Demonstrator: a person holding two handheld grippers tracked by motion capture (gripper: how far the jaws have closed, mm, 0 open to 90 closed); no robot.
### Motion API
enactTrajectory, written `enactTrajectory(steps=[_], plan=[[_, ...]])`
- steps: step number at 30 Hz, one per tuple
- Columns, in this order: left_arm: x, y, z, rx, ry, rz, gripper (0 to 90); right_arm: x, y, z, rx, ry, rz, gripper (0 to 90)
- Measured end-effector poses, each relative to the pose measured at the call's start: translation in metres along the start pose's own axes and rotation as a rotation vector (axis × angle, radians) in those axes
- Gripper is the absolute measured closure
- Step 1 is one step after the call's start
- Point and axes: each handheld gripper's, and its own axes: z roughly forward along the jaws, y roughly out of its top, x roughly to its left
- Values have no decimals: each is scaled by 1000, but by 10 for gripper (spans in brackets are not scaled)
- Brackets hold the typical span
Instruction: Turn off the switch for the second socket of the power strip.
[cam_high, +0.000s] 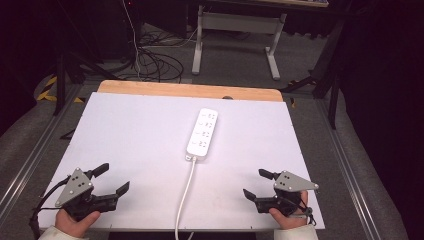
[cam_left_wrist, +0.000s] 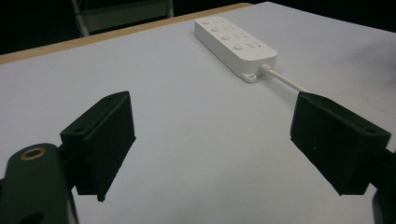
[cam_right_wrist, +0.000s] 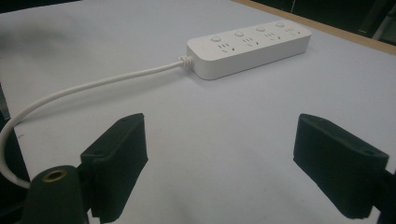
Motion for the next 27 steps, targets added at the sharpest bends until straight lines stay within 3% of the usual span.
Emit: enactTrajectory(steps=[4, 27], plan=[[-1, 0, 0, 1, 9, 10, 145, 2, 1, 0, 1, -14, -22, 177], [-1, 0, -1, -3, 29, 24, 145, 3, 2, 1, 18, -19, -25, 209]])
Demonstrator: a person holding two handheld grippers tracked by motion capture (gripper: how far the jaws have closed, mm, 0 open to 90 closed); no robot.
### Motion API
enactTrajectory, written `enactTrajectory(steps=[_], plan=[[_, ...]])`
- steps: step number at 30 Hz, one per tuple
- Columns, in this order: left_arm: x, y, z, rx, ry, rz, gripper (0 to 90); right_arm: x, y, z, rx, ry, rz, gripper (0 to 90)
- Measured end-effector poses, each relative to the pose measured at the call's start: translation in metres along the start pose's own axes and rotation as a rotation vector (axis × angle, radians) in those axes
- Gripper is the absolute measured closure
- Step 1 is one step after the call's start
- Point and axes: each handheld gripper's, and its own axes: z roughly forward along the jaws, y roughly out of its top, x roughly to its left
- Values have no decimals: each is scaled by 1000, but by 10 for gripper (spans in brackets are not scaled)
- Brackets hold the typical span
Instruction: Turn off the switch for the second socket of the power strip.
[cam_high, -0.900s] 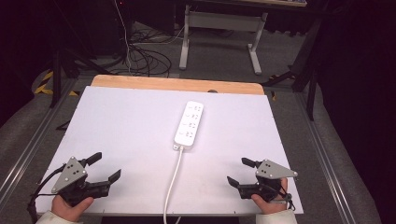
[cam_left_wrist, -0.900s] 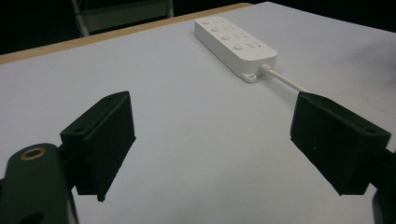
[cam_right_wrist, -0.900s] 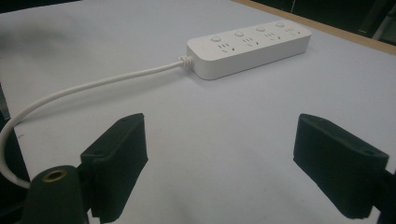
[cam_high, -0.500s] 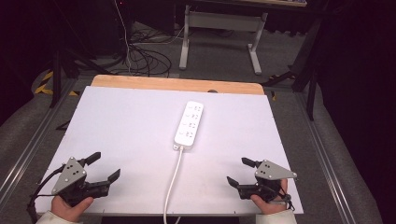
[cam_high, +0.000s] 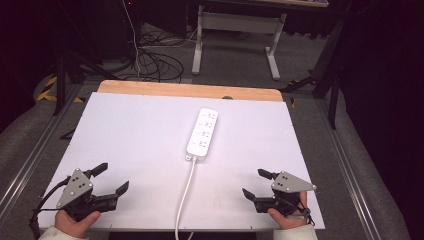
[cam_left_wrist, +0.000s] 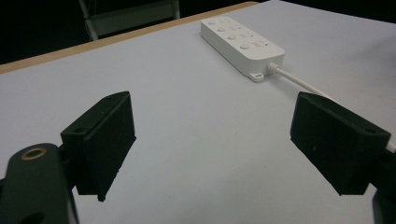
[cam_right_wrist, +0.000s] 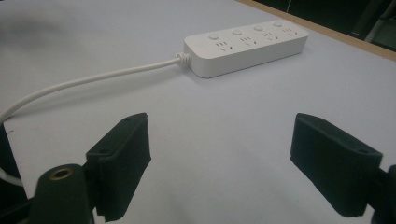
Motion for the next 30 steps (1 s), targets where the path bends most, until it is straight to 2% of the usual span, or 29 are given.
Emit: enactTrajectory(steps=[2, 7, 13, 20, 30], plan=[[0, 0, 0, 0, 1, 1, 145, -1, 1, 2, 1, 16, 21, 210], [0, 0, 0, 0, -1, 0, 145, -2, 9, 4, 11, 27, 30, 210], [0, 0, -1, 1, 1, 1, 146, -4, 23, 7, 18, 34, 20, 211], [1, 0, -1, 0, 1, 1, 145, -4, 51, 19, 32, 39, -17, 215], [0, 0, -1, -1, 2, 4, 146, -6, 70, 29, 35, 49, -29, 220]])
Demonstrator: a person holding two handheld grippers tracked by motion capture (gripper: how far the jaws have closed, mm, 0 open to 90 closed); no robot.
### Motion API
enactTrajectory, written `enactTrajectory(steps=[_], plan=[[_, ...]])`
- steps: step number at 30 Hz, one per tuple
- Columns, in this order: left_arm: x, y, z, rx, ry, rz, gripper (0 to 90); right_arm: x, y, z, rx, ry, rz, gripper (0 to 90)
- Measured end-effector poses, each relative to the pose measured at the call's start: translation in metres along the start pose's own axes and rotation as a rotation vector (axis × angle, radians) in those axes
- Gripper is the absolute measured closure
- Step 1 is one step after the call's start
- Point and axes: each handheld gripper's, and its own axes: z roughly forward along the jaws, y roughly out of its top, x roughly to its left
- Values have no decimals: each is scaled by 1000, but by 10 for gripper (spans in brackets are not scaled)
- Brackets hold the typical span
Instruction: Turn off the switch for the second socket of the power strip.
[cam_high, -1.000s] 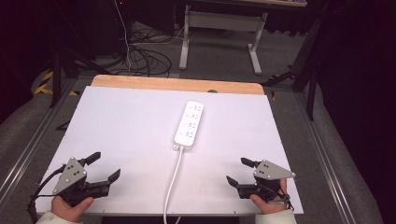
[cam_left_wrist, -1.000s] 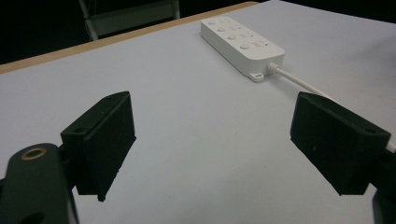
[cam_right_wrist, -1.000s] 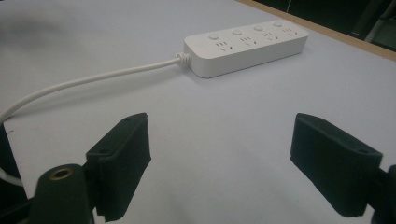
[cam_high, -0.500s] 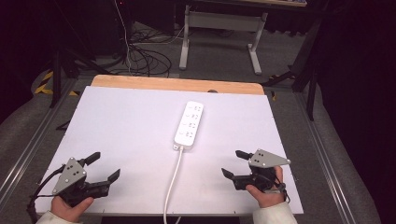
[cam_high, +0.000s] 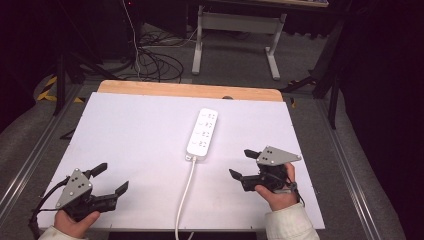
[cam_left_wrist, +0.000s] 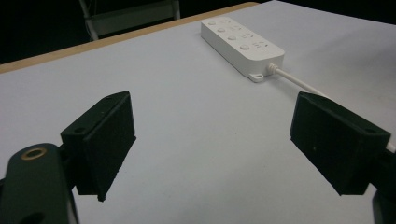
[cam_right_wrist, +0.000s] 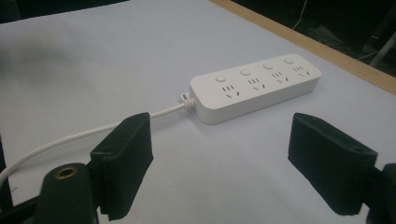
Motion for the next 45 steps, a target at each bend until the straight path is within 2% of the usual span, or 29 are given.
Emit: enactTrajectory(steps=[7, 11, 13, 16, 18, 20, 21, 22, 23, 25, 26, 28, 30, 37, 42, 45], plan=[[0, 0, -1, 0, 0, -4, 146, 0, 16, 12, 16, 5, -39, 221], [1, 0, 0, 0, -1, -6, 146, -1, 17, 13, 14, -2, -30, 259], [0, 0, -1, 1, -1, 1, 146, -2, 19, 14, 11, 6, -26, 409], [0, 0, -1, 0, 0, -2, 146, -3, 22, 16, 17, 14, -33, 455], [0, 0, 0, 1, 0, -4, 146, -3, 28, 17, 19, 12, -36, 519], [0, 0, -1, 2, 1, -2, 146, -5, 35, 23, 34, 38, -29, 597], [0, 0, -1, 2, 1, -2, 146, -5, 37, 25, 35, 31, -28, 646], [0, 0, -1, 2, 2, -1, 146, -5, 37, 25, 35, 31, -28, 646], [0, 0, -1, 3, 3, -2, 146, -7, 41, 29, 31, 45, -19, 700], [0, -1, -1, 3, 5, -3, 146, -8, 43, 32, 31, 35, -17, 730], [0, -1, -2, 2, 5, -3, 146, -10, 47, 37, 36, 37, -10, 807], [0, -1, -2, 2, 5, -3, 146, -13, 50, 43, 42, 39, -1, 871], [0, -1, -2, 1, 4, -4, 146, -14, 51, 46, 46, 45, 1, 900], [0, -1, -2, 3, 3, -2, 146, -20, 62, 70, 58, 68, 16, 900], [1, -1, -2, 2, 5, -2, 146, -23, 67, 92, 78, 59, 22, 900], [1, -1, -2, 2, 3, -2, 146, -24, 67, 99, 83, 52, 24, 900]])
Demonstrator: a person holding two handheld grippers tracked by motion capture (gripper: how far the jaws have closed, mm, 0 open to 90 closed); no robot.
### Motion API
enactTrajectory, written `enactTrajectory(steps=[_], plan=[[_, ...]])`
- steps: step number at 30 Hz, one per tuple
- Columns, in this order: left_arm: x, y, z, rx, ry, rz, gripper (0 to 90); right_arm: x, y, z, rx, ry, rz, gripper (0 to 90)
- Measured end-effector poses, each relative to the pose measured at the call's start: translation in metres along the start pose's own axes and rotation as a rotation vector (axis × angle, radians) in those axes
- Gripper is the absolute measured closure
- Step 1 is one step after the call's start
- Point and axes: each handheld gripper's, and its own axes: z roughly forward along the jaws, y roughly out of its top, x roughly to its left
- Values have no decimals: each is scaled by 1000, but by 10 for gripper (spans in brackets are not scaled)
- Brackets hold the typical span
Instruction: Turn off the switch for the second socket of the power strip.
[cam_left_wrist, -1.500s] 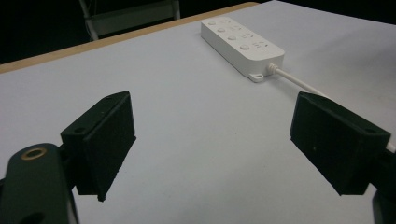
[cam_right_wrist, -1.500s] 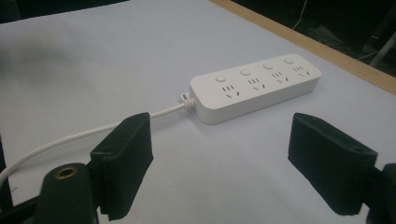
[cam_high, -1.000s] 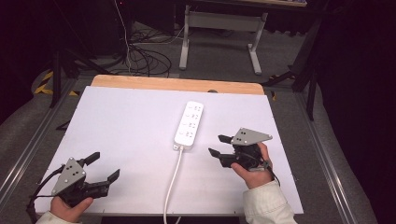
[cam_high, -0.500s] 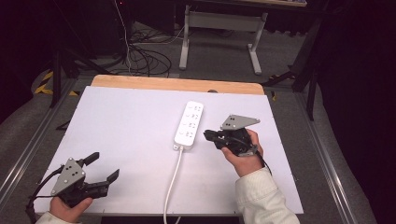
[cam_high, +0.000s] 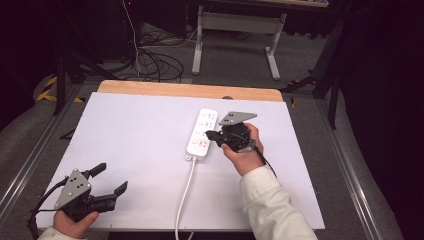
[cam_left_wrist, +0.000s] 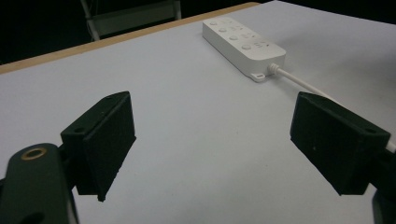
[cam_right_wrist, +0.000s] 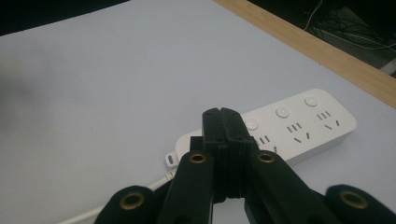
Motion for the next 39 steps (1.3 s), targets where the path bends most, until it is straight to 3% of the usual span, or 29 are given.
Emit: enactTrajectory(steps=[21, 31, 39], plan=[[0, 0, 0, 0, -4, -2, 146, -22, -1, 60, 16, -69, 32, 900], [0, 0, 1, 2, -7, -1, 146, -33, -11, 83, 26, -66, 86, 900], [1, 0, 1, 4, -9, 4, 146, -32, -15, 96, 41, -74, 85, 900]])
